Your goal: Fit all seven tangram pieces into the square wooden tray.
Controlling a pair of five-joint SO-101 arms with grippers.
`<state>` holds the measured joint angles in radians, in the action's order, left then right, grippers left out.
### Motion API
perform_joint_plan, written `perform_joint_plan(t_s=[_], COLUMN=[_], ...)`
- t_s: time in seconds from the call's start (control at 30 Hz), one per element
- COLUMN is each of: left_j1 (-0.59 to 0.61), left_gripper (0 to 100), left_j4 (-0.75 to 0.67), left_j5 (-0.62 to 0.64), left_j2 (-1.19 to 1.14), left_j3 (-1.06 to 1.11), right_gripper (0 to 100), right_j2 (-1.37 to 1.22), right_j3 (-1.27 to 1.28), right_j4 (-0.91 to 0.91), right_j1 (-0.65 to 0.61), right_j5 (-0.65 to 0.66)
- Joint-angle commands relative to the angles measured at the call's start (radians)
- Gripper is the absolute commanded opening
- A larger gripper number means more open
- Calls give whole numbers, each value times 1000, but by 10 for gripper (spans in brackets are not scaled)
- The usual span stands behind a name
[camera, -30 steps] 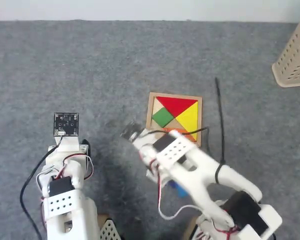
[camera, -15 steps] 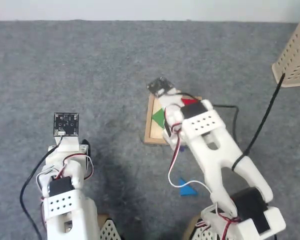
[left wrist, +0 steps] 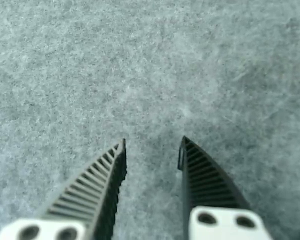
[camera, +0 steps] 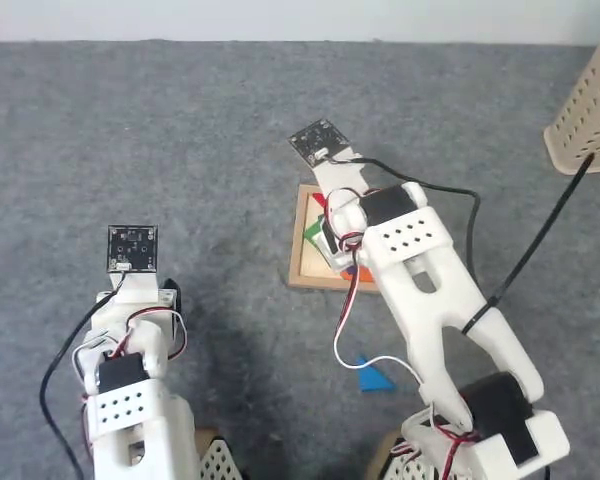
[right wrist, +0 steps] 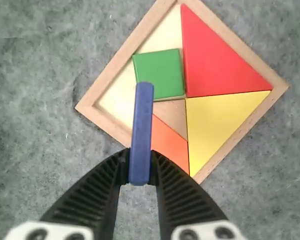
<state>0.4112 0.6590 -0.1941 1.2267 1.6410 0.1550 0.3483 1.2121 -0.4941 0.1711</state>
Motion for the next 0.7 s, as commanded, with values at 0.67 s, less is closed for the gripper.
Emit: perform_joint_plan(t_s=[0.67], left_j1=[5], left_gripper=[168], left_j4=[-26], left_j5=[-6], left_j2=[20], left_j3=[-4], right_gripper=[9], right_j2=[-377], right_j3=[-244], right_j4=[-127], right_j1=[-8], right_j5=[244])
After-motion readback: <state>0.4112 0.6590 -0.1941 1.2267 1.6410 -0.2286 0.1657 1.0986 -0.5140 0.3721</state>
